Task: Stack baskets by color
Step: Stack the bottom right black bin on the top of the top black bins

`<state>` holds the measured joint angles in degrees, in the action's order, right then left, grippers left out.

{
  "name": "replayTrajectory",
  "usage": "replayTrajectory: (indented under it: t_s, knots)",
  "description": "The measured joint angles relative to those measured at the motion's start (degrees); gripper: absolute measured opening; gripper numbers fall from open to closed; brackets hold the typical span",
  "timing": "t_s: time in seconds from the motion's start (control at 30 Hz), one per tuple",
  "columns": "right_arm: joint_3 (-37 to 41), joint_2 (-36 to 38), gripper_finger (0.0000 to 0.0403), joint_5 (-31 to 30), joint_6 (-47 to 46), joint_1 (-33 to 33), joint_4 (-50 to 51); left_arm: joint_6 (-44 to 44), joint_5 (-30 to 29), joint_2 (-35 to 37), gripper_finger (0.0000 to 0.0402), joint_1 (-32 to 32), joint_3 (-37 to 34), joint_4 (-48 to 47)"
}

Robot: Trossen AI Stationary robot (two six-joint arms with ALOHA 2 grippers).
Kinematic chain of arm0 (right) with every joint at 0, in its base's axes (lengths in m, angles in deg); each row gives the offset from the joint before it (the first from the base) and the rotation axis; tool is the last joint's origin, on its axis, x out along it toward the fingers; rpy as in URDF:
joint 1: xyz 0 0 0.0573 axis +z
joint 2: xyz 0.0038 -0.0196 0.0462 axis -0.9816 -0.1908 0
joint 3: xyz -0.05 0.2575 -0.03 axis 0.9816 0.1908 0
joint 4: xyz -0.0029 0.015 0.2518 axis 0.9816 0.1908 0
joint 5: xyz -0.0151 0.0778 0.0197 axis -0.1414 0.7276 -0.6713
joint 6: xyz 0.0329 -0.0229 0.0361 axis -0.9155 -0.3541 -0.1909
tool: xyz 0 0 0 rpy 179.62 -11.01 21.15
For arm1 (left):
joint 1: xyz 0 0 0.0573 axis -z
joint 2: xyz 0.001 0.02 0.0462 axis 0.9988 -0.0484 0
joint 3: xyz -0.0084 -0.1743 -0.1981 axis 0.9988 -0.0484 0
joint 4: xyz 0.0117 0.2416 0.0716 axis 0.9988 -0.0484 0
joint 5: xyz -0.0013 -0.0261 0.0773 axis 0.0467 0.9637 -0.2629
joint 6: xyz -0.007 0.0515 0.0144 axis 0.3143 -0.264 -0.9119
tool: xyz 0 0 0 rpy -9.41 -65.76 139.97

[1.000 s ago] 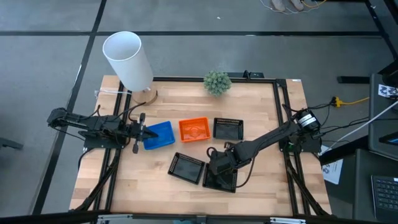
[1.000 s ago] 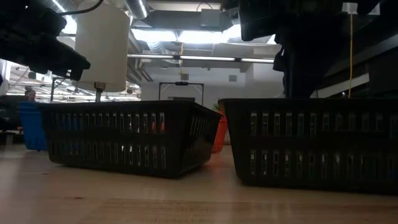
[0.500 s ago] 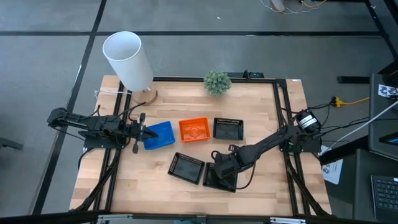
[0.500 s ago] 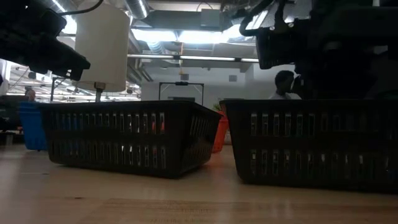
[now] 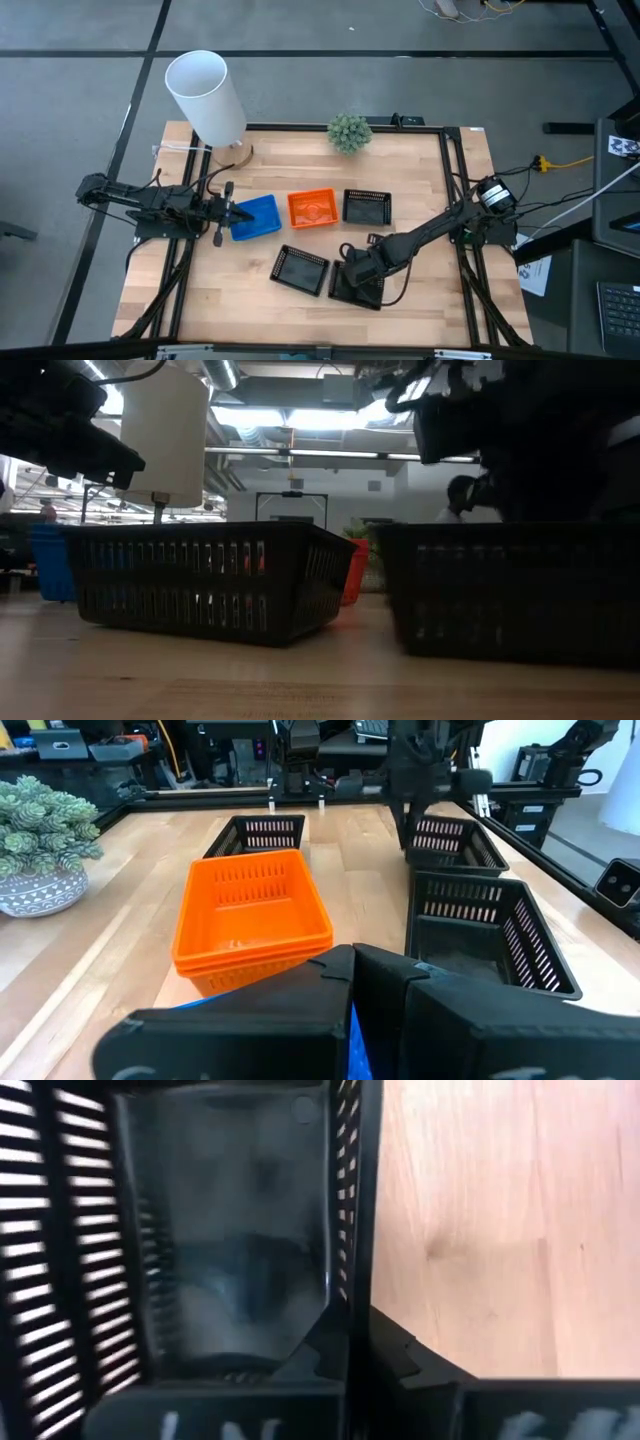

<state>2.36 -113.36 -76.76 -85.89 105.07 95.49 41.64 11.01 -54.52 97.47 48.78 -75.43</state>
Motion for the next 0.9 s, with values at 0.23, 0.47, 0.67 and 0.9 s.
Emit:
replayTrajectory:
  t_s: [0.23,0.47,0.67,0.9]
  knots:
    - [-15.2,0.0,0.0002,-1.1,0.1,0.1,25.3,0.0,0.0,0.0,0.0,0.0,0.0,0.0]
    - [-32.4,0.5,0.0001,-15.4,1.9,-0.2,47.2,0.3,0.0,0.0,0.0,0.0,0.0,0.1]
    - [-33.9,5.1,0.0001,-26.3,14.1,-6.0,46.8,1.8,0.1,0.0,0.0,0.0,0.0,0.7]
    - [-29.5,10.3,0.0,-28.2,21.6,-19.0,46.1,5.5,0.0,0.0,0.0,0.0,0.0,0.9]
